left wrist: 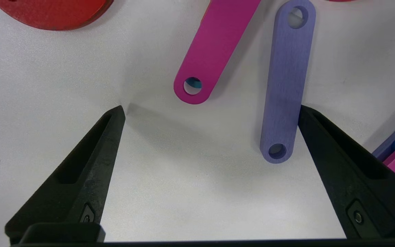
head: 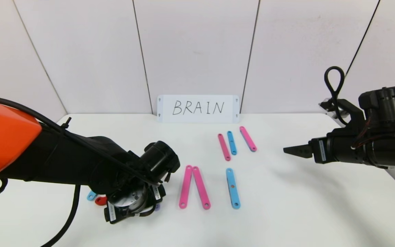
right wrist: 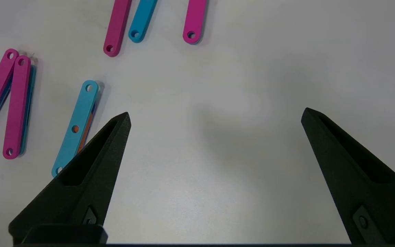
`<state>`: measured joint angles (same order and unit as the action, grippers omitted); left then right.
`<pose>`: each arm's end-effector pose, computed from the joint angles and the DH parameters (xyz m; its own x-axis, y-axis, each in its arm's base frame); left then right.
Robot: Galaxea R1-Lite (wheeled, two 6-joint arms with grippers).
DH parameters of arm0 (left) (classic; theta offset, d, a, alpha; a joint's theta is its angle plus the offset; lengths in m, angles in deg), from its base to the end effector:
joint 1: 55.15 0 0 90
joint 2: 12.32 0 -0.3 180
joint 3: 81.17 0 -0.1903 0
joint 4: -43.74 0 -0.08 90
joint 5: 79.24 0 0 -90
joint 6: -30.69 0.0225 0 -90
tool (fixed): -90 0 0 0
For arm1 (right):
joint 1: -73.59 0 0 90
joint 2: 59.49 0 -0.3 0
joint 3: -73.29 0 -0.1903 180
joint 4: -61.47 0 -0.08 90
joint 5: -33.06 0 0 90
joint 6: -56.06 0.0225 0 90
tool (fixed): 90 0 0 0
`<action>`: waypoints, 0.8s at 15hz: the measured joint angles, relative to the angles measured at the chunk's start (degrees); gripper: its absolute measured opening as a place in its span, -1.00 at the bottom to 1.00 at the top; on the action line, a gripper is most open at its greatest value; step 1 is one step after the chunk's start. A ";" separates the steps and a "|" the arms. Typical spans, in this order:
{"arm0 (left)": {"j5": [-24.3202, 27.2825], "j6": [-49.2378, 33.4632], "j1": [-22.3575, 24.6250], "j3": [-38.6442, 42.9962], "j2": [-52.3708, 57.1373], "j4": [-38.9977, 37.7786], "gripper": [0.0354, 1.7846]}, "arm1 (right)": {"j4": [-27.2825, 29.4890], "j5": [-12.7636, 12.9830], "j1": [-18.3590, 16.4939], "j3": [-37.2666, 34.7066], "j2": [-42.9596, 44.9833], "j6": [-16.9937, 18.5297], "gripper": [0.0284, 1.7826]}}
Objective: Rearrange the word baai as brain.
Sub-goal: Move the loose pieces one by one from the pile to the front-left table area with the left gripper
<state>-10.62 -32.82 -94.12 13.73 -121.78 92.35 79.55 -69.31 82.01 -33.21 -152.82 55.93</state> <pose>0.2406 -0.1841 0.1078 0.4413 0.1119 -0.8904 -0.4411 0.8911 -0.1066 0.2732 0.0453 0.1723 0.7310 0.3248 -0.6002 -0.3116 0.9413 0.1298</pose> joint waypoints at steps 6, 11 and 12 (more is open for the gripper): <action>0.77 -0.02 1.13 0.30 0.26 -1.11 0.95 | 0.00 0.00 0.15 -0.11 0.04 -0.02 0.95; 2.91 0.57 1.88 0.60 0.12 -1.60 0.95 | 0.04 0.00 0.28 -0.11 0.04 -0.02 0.95; 3.00 0.79 2.01 0.60 0.06 -1.60 0.95 | 0.02 0.00 0.33 -0.11 0.04 -0.02 0.95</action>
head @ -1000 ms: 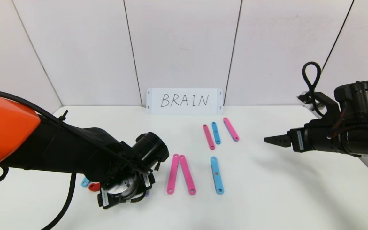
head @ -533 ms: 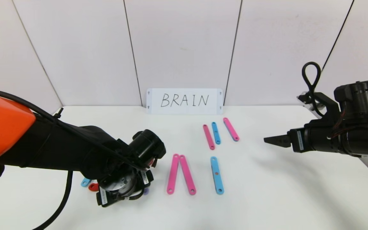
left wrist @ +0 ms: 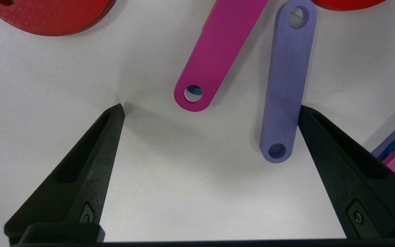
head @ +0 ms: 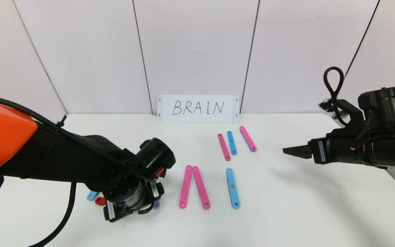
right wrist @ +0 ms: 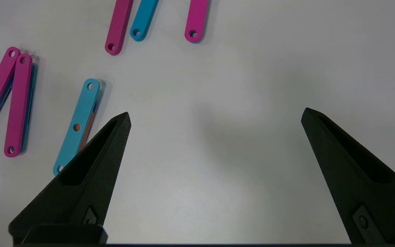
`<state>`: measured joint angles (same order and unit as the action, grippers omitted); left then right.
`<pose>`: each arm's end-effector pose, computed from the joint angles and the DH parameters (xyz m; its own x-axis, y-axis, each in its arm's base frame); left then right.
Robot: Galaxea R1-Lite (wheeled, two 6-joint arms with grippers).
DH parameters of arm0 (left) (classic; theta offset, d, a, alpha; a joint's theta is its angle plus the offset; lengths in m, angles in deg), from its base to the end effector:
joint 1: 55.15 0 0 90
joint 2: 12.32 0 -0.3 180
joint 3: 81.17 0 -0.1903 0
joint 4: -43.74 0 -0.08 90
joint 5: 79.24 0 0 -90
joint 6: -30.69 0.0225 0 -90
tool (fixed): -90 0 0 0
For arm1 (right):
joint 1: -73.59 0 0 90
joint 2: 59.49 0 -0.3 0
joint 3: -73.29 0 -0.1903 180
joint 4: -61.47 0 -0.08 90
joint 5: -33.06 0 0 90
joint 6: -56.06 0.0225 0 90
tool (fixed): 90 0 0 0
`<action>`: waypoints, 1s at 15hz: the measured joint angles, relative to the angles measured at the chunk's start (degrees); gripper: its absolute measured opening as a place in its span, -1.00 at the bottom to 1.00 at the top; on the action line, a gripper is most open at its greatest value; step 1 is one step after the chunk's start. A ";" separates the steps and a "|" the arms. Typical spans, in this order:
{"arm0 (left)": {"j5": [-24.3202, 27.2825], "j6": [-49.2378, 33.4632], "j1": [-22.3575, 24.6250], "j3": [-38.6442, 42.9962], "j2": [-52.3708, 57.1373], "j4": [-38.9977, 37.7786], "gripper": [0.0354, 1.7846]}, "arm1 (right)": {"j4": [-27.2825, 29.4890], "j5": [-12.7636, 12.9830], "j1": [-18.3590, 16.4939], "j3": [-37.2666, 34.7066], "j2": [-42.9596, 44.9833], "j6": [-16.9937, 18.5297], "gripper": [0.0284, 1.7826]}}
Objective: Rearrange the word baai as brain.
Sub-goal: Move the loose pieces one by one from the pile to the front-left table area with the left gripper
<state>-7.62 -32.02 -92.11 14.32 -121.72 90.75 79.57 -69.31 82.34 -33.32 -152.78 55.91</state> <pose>0.2470 -0.1770 0.1065 0.4252 0.0747 -0.9020 -0.4493 0.8826 -0.1387 0.2726 0.0468 0.1719 0.7282 0.3288 -0.6014 -0.3170 0.9395 0.1298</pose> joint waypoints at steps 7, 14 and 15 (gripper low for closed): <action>-1.23 0.44 0.11 0.02 -0.05 -0.15 0.95 | 0.00 -0.02 0.01 -0.11 0.02 -0.02 0.95; -4.02 0.52 -0.18 0.06 0.37 -0.15 0.95 | -0.99 0.00 0.11 -0.41 0.00 0.00 0.95; -4.00 0.52 -0.24 0.09 0.55 -0.12 0.95 | -1.21 -0.02 0.12 -0.57 0.00 0.00 0.95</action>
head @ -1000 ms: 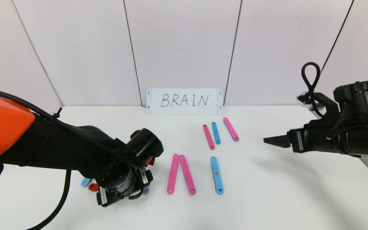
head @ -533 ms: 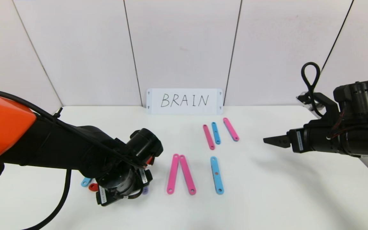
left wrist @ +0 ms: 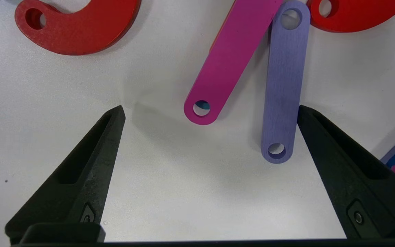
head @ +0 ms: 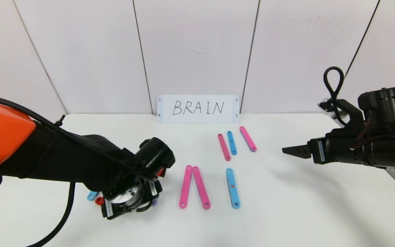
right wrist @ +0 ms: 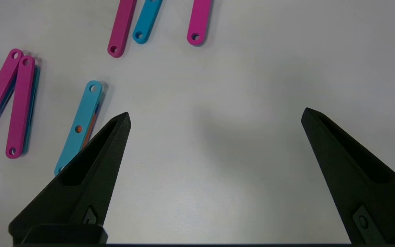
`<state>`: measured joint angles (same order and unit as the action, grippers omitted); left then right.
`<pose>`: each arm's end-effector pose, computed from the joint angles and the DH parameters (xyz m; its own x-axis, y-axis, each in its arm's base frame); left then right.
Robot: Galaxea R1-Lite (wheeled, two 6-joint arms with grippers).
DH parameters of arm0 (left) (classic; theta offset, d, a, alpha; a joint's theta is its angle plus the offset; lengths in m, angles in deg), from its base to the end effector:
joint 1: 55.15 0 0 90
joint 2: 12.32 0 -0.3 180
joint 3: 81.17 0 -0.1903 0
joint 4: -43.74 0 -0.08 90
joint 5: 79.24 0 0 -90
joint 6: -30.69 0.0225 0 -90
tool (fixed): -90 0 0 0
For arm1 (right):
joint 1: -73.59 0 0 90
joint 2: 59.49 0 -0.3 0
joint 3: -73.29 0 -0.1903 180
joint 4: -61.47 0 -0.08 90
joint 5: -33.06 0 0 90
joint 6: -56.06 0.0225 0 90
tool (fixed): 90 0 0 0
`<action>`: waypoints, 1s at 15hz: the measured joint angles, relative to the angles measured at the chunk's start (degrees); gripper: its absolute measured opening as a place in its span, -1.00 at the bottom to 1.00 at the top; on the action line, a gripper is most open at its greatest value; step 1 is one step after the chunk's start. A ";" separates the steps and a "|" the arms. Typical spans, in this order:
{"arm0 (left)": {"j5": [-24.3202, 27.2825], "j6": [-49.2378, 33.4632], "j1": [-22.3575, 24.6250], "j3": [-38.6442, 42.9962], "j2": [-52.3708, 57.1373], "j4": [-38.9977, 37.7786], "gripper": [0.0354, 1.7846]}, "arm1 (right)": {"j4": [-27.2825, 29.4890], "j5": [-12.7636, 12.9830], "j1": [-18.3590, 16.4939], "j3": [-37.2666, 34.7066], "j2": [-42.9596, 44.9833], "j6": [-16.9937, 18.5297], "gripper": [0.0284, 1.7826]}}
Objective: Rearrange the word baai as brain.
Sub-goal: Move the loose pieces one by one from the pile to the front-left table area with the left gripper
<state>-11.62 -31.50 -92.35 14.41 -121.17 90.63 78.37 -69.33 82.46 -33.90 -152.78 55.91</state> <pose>0.2461 -0.1761 0.1097 0.4661 0.1242 -0.8760 -0.4519 0.8846 -0.1150 0.2725 0.0474 0.1710 0.7338 0.3317 -0.5930 -0.3206 0.9385 0.1282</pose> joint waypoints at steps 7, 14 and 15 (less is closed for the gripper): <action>0.12 -0.07 -0.46 1.13 1.93 0.00 0.95 | -0.35 0.02 -0.04 -0.17 -0.04 0.02 0.95; 0.06 -0.02 -0.50 1.73 3.30 0.00 0.95 | -0.33 0.02 -0.01 -0.16 -0.15 0.02 0.95; 0.06 -0.02 -0.50 1.73 3.34 0.00 0.95 | -0.33 0.02 -0.04 -0.16 -0.17 0.05 0.95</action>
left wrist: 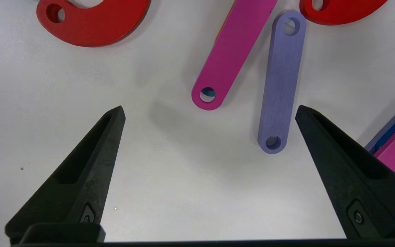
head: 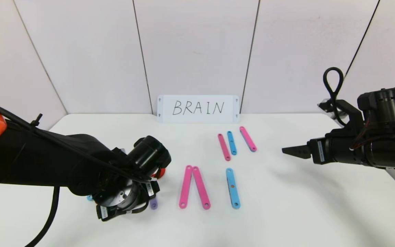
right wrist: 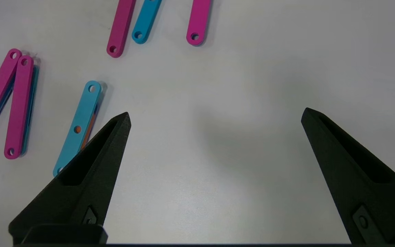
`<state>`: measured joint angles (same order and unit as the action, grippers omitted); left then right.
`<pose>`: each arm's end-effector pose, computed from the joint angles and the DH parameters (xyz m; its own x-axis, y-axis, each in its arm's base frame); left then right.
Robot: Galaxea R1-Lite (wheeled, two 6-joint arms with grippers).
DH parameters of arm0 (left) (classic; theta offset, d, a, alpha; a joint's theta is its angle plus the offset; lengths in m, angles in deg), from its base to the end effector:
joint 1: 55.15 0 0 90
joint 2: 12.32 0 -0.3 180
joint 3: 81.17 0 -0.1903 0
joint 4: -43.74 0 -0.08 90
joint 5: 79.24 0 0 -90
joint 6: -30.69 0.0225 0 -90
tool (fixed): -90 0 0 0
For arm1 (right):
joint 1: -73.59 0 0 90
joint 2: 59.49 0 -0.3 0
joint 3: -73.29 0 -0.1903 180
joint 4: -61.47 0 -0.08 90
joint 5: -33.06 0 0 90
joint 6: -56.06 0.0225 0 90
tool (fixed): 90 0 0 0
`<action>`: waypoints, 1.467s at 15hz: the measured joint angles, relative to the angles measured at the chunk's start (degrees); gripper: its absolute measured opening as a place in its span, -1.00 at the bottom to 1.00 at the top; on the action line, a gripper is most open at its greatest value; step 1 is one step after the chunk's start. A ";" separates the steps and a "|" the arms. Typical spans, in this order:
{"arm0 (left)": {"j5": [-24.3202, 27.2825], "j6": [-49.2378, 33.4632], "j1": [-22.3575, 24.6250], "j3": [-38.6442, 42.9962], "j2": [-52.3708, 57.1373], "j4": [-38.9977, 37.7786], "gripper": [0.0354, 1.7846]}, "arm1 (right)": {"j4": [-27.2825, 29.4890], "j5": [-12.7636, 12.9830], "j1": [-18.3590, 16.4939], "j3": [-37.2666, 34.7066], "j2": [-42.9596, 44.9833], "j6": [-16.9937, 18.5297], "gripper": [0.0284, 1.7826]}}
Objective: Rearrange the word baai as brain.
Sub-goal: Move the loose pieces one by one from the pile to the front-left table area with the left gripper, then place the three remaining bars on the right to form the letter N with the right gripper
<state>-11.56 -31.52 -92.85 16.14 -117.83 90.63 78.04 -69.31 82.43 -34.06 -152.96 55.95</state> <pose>0.2351 -0.1709 0.1207 0.4861 0.1043 -0.8677 -0.4414 0.8862 -0.1407 0.2730 0.0473 0.1699 0.7339 0.3309 -0.5931 -0.3194 0.9388 0.1286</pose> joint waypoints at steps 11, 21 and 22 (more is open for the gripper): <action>1.33 14.47 0.98 2.85 2.10 -14.56 0.95 | 0.05 0.06 0.50 -0.04 -0.06 0.04 0.95; 27.81 51.54 9.92 4.72 10.23 -24.27 0.95 | -0.09 -0.94 0.80 -0.09 0.13 0.00 0.95; 30.44 55.76 11.12 4.47 11.04 -24.04 0.95 | -0.06 -0.94 0.98 -0.09 0.20 0.11 0.95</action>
<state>18.88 24.24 -81.73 20.61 -106.78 66.59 77.98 -70.25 83.40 -34.14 -152.76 56.06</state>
